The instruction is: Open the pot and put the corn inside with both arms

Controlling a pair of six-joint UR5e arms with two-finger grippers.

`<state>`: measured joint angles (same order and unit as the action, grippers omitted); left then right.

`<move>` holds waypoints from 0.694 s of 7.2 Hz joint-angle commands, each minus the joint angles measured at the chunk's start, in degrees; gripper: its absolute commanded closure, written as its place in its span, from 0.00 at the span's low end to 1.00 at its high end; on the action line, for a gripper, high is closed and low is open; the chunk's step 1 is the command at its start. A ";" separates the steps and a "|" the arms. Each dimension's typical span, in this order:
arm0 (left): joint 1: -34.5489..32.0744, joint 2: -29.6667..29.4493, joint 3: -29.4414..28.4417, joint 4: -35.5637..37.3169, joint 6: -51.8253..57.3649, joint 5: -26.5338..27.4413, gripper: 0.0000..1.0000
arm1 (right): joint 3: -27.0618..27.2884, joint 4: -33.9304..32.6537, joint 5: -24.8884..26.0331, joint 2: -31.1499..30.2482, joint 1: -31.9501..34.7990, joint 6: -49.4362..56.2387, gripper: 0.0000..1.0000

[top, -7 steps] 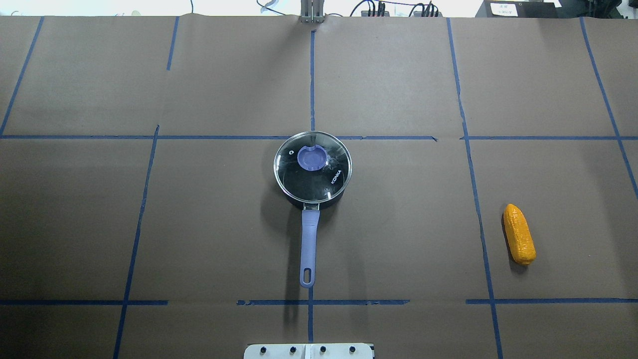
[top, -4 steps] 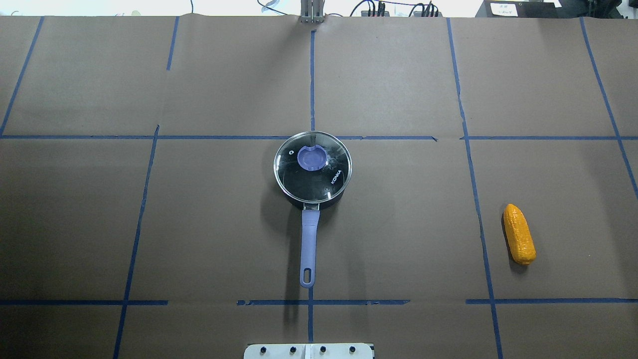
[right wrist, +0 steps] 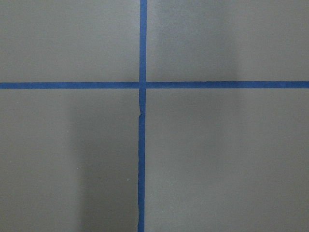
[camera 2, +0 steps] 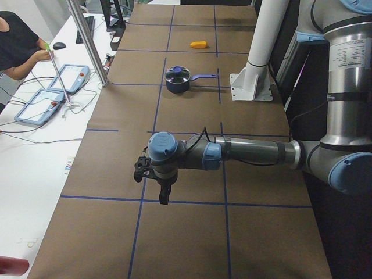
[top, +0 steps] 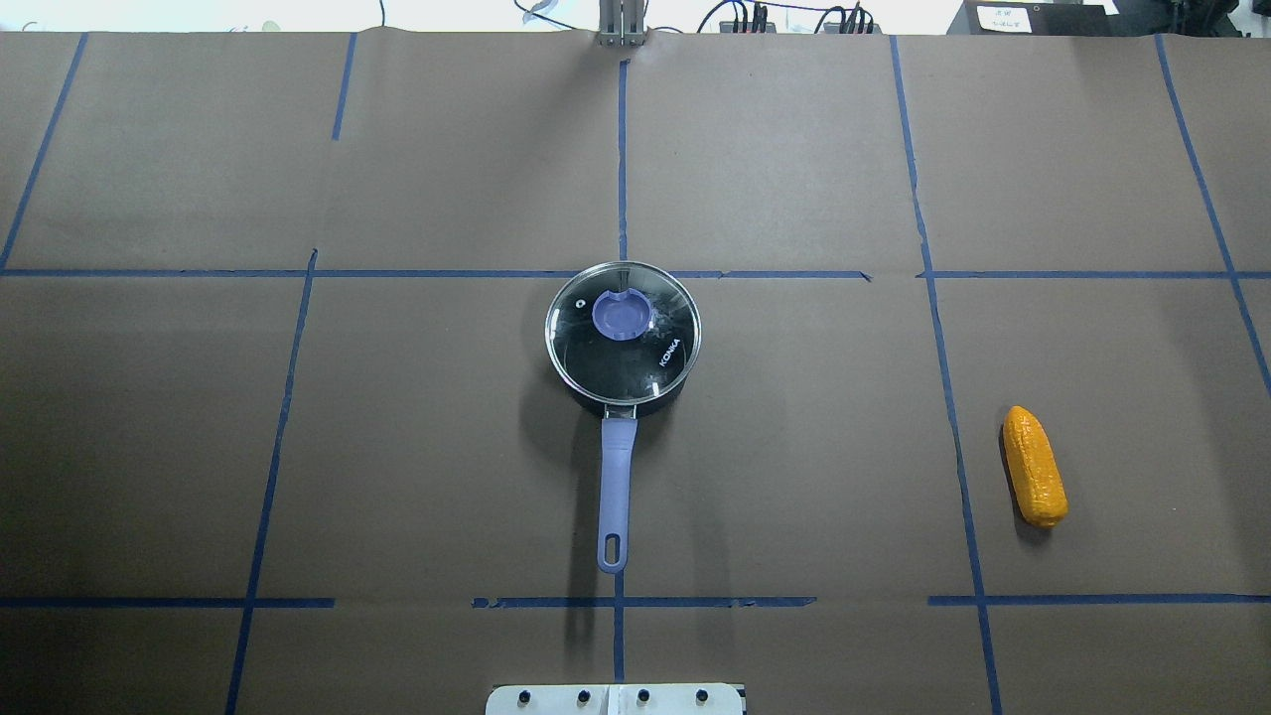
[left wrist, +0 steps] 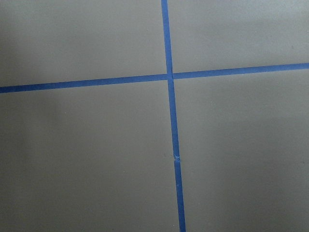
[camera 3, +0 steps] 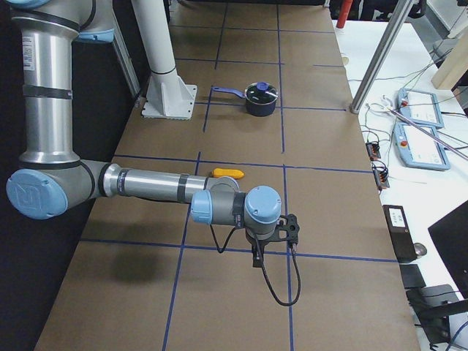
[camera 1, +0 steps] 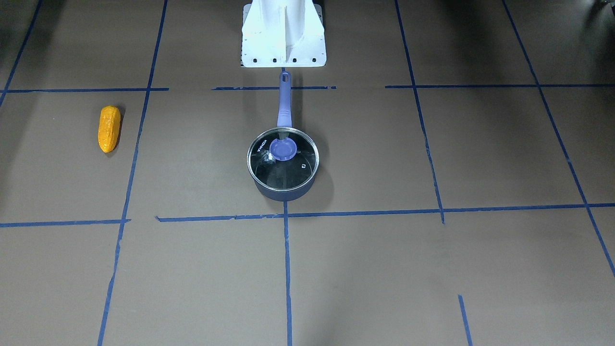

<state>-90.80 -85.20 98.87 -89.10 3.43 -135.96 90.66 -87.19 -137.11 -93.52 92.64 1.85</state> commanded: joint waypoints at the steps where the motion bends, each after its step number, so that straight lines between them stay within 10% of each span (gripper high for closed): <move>1: 0.27 -0.58 3.58 0.76 -1.05 0.26 0.00 | 0.04 0.00 0.00 0.00 0.00 -0.09 0.00; 5: 12.62 -0.75 21.83 9.19 -19.80 0.52 0.00 | 0.04 0.00 0.00 0.09 -0.09 0.00 0.00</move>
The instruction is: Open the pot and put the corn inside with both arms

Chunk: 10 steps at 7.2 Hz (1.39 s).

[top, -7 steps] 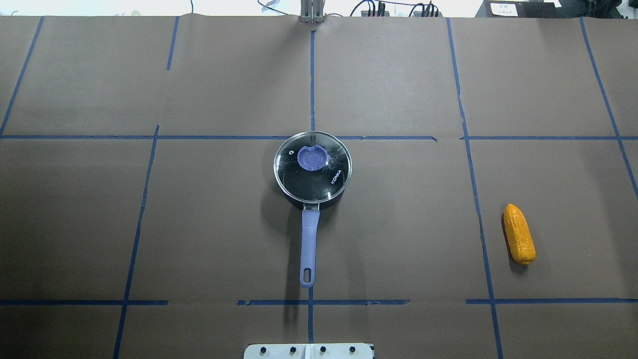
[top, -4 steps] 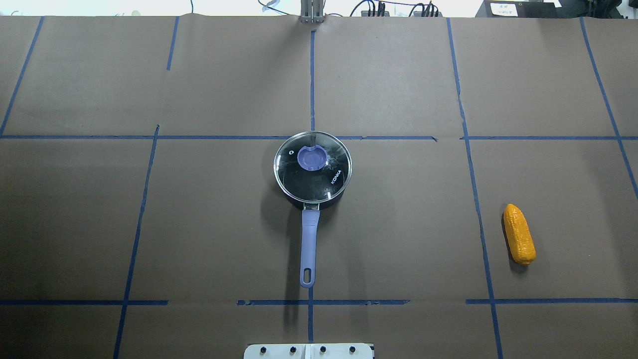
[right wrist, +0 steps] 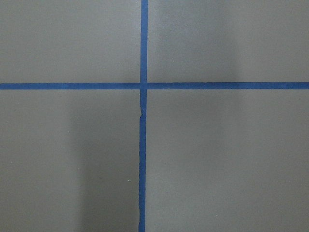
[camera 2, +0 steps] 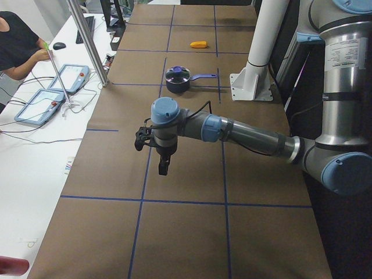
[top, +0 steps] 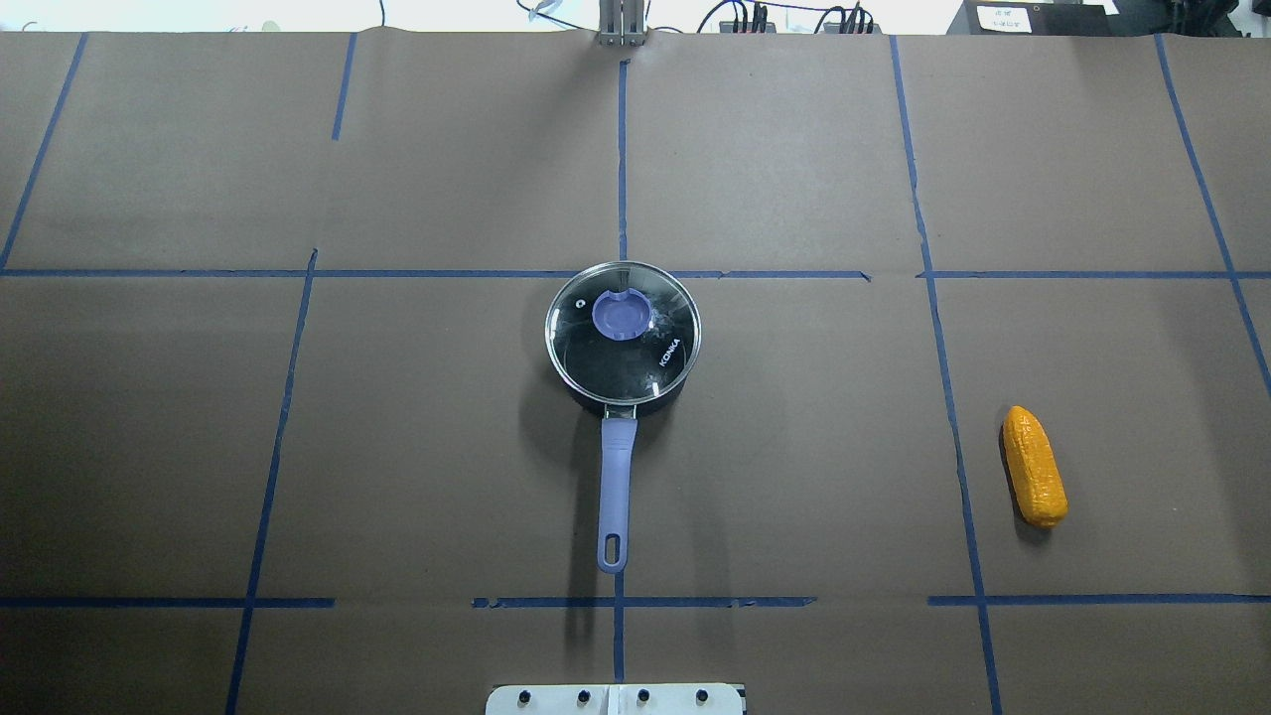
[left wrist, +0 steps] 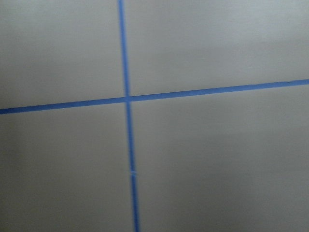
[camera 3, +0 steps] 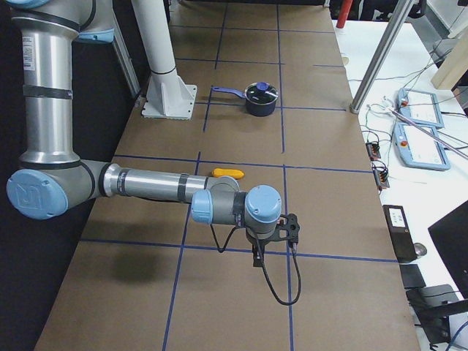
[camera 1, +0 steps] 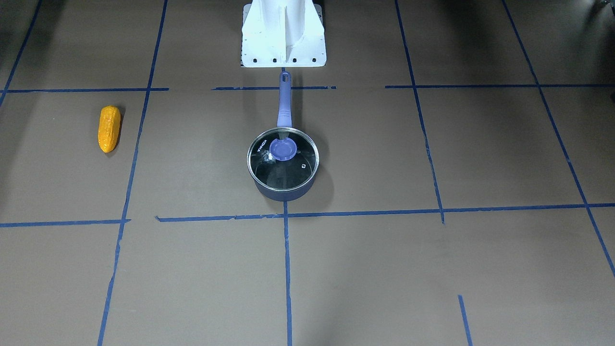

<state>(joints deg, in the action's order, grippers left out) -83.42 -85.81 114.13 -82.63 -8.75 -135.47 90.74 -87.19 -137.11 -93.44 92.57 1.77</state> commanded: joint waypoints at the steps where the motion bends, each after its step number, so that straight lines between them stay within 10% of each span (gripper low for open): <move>1: 10.94 -2.32 9.76 2.83 -15.43 0.03 0.00 | -0.04 0.00 0.00 0.02 -0.02 0.16 0.00; 10: 39.82 -43.51 3.52 22.60 -41.96 16.11 0.00 | 0.40 0.09 -0.09 1.33 -0.28 -0.02 0.00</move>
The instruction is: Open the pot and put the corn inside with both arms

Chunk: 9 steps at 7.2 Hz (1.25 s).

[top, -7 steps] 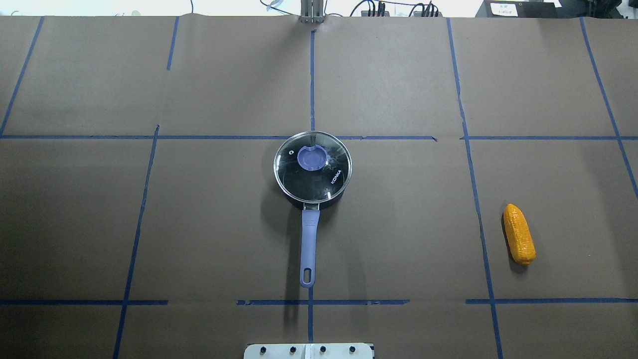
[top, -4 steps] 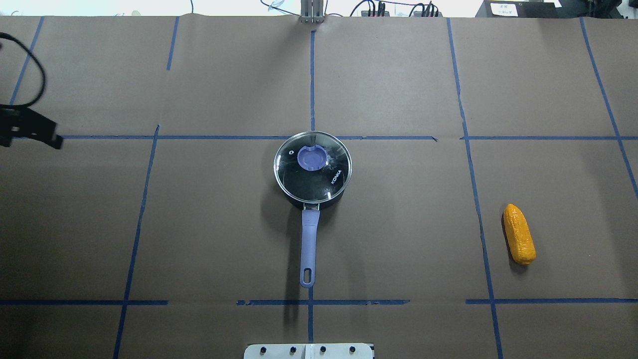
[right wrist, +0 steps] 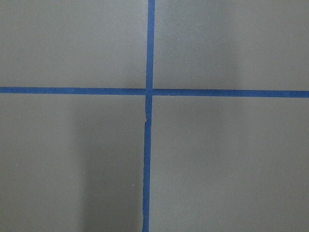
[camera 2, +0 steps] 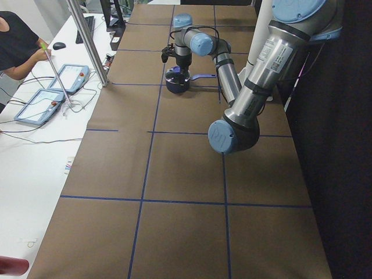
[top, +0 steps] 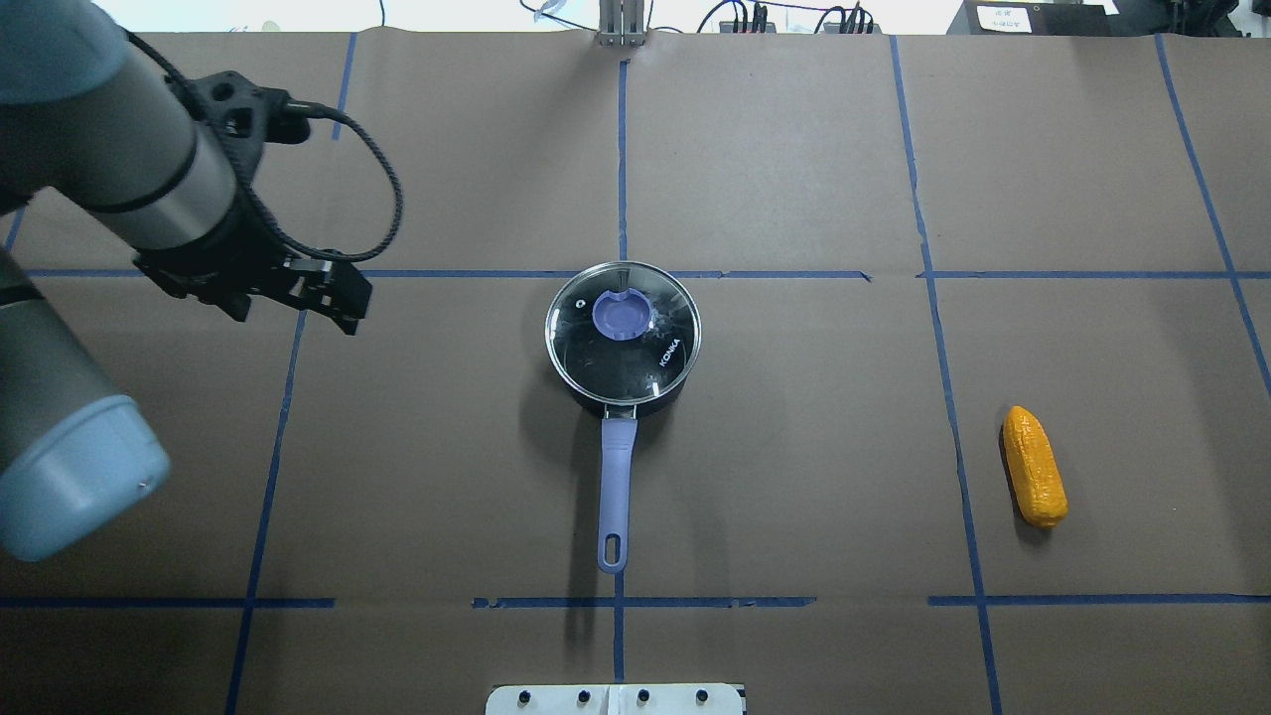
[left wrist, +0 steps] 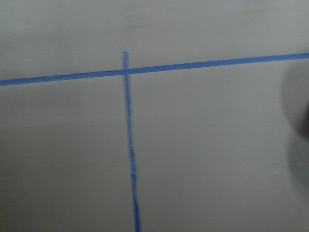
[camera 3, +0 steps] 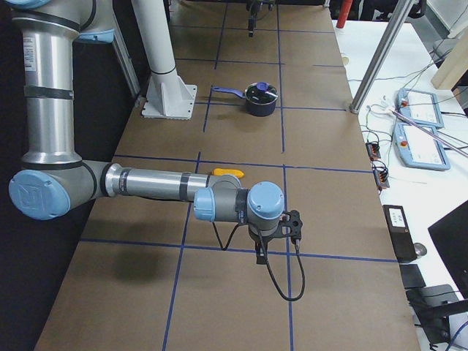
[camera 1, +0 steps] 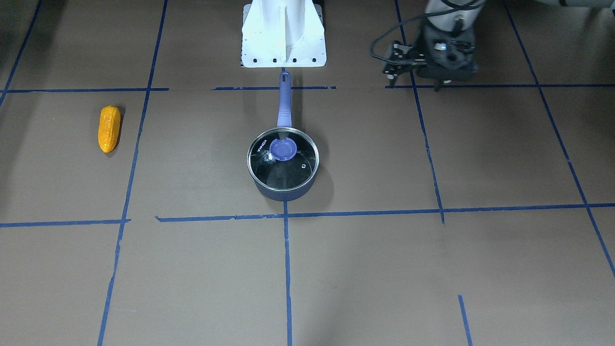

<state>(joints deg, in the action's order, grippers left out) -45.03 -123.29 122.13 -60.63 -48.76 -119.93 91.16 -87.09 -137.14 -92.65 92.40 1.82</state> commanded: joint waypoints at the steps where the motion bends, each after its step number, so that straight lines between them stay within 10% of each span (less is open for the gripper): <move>1: 3.09 -10.79 -9.67 0.42 -2.39 0.66 0.00 | -0.10 -0.01 -0.06 0.62 -0.29 -0.07 0.00; 6: 6.78 -26.90 -36.22 -14.23 -11.35 2.32 0.00 | -0.19 -0.01 0.03 0.62 -0.81 -0.07 0.00; 9: 8.90 -26.57 -41.36 -22.17 -15.05 4.88 0.00 | -0.19 -0.01 0.12 0.62 -0.90 0.02 0.00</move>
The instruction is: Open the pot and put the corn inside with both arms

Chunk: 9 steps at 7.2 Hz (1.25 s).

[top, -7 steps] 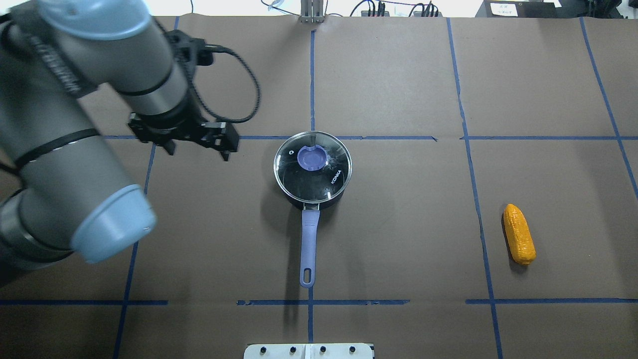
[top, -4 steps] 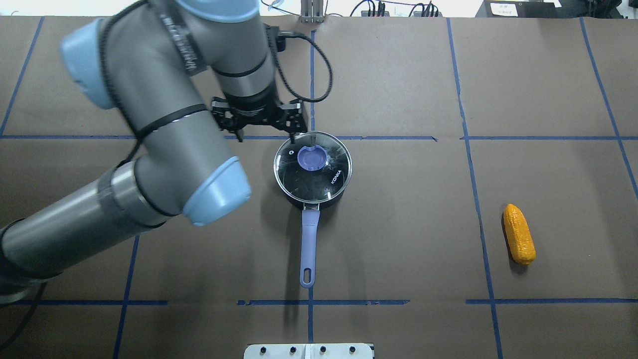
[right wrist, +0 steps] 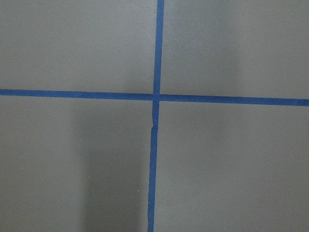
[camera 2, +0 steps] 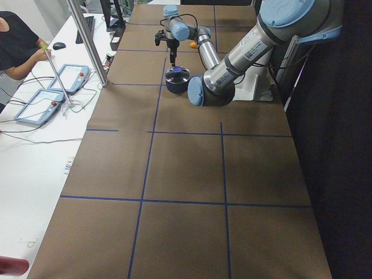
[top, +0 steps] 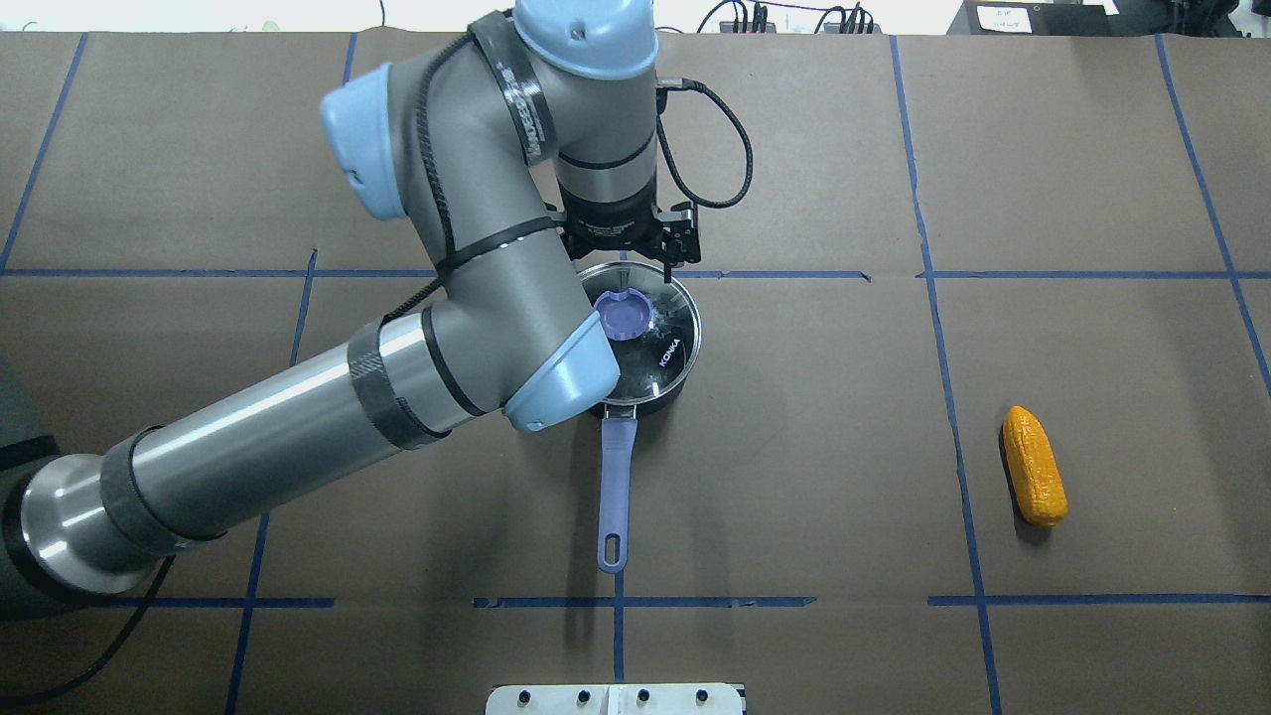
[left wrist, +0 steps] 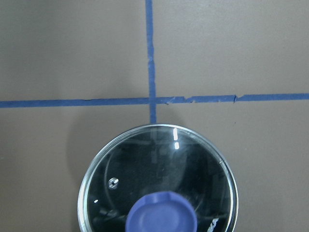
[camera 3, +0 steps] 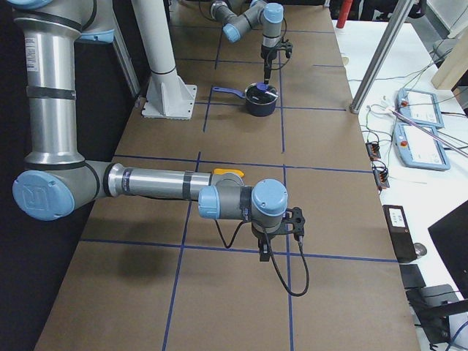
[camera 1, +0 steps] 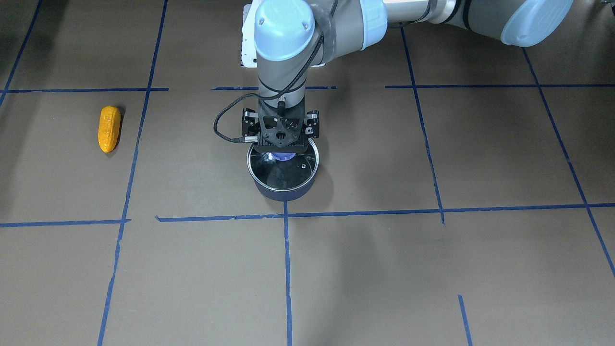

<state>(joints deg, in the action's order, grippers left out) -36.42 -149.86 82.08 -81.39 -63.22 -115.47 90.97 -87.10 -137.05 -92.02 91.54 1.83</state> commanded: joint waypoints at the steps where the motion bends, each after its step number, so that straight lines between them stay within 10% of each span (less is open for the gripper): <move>1: 0.30 0.09 -1.31 -1.23 -0.59 0.42 0.00 | 0.00 0.00 0.03 0.00 -0.05 0.01 0.00; 9: 1.52 1.24 -1.49 -1.58 -1.90 0.34 0.00 | -0.09 0.00 0.03 0.09 -0.05 0.10 0.00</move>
<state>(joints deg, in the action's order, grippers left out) -35.46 -148.71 80.63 -82.93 -64.80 -115.14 90.91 -87.10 -137.02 -91.94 91.49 1.90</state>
